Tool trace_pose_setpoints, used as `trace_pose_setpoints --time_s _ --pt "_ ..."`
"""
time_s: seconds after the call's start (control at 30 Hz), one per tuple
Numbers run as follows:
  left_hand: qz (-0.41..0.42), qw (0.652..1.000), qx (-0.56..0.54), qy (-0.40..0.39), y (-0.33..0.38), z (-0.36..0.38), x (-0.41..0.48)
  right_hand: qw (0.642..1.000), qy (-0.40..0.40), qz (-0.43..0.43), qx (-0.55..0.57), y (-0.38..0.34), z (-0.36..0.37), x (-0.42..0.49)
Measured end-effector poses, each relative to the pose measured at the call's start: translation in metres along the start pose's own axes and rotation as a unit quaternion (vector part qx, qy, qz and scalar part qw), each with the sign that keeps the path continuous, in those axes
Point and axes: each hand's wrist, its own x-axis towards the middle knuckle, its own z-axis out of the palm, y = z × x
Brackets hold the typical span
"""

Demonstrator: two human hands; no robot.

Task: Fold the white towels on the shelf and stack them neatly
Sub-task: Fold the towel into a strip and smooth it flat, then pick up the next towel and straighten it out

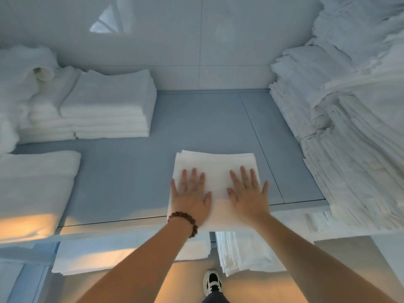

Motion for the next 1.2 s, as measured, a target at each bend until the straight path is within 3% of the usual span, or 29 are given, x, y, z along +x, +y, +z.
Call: trace_pose_setpoints --time_s 0.07,0.53,0.83,1.2 --pt "0.03 0.999 -0.013 -0.008 0.013 0.011 -0.013 0.999 -0.016 -0.046 -0.019 -0.024 0.016 -0.01" --pt "-0.031 0.998 -0.049 0.018 -0.016 0.015 0.012 0.997 -0.042 -0.056 -0.038 -0.058 0.023 0.027" --pt "-0.079 0.996 -0.032 0.022 -0.101 -0.002 0.001 0.99 -0.072 -0.121 -0.031 -0.147 0.025 0.041" --pt "-0.111 0.993 -0.016 0.037 -0.215 -0.018 -0.008 0.985 -0.043 -0.165 -0.029 -0.266 0.041 0.05"
